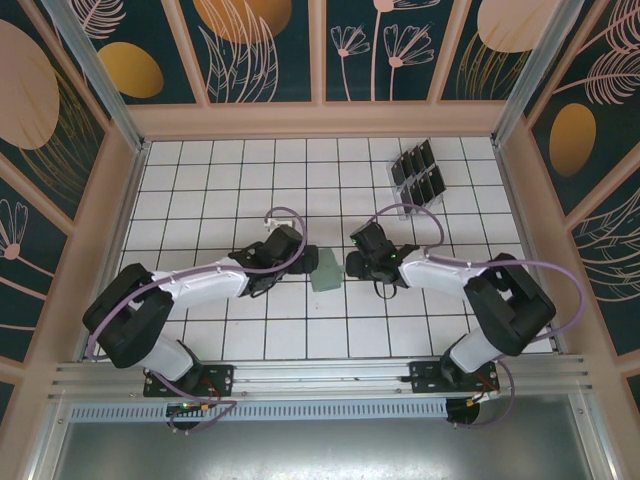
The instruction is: Put the credit cards into the card holder
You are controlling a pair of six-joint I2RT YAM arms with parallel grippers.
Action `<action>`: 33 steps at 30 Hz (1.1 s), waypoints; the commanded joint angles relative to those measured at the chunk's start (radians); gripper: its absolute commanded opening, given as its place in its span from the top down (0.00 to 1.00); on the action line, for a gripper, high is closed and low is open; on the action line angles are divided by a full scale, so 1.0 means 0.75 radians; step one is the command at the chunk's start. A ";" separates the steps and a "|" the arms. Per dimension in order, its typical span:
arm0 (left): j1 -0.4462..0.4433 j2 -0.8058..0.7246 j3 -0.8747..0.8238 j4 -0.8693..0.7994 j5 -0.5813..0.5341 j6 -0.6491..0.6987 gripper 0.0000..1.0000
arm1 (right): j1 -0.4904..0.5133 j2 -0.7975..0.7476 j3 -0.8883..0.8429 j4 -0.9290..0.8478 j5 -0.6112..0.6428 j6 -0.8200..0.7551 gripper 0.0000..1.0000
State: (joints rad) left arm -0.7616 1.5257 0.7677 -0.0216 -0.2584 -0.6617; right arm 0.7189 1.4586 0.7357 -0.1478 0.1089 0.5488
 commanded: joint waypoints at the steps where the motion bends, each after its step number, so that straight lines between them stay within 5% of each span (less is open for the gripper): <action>1: 0.038 -0.002 -0.005 -0.022 0.037 0.045 0.01 | 0.007 -0.123 0.015 -0.009 -0.029 0.064 0.49; 9: 0.186 -0.030 -0.008 0.002 0.085 0.070 0.01 | 0.102 -0.037 0.121 0.083 -0.180 0.117 0.48; 15: 0.257 -0.027 -0.007 0.001 0.137 0.111 0.01 | 0.131 0.144 0.164 0.093 -0.145 0.143 0.47; 33: 0.275 -0.039 -0.055 0.026 0.150 0.123 0.02 | 0.064 0.281 0.117 0.196 -0.253 0.150 0.46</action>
State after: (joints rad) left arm -0.5625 1.5135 0.7307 -0.0185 -0.1558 -0.5873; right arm 0.7761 1.6493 0.8387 -0.0380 -0.0467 0.6468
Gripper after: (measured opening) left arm 0.985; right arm 0.534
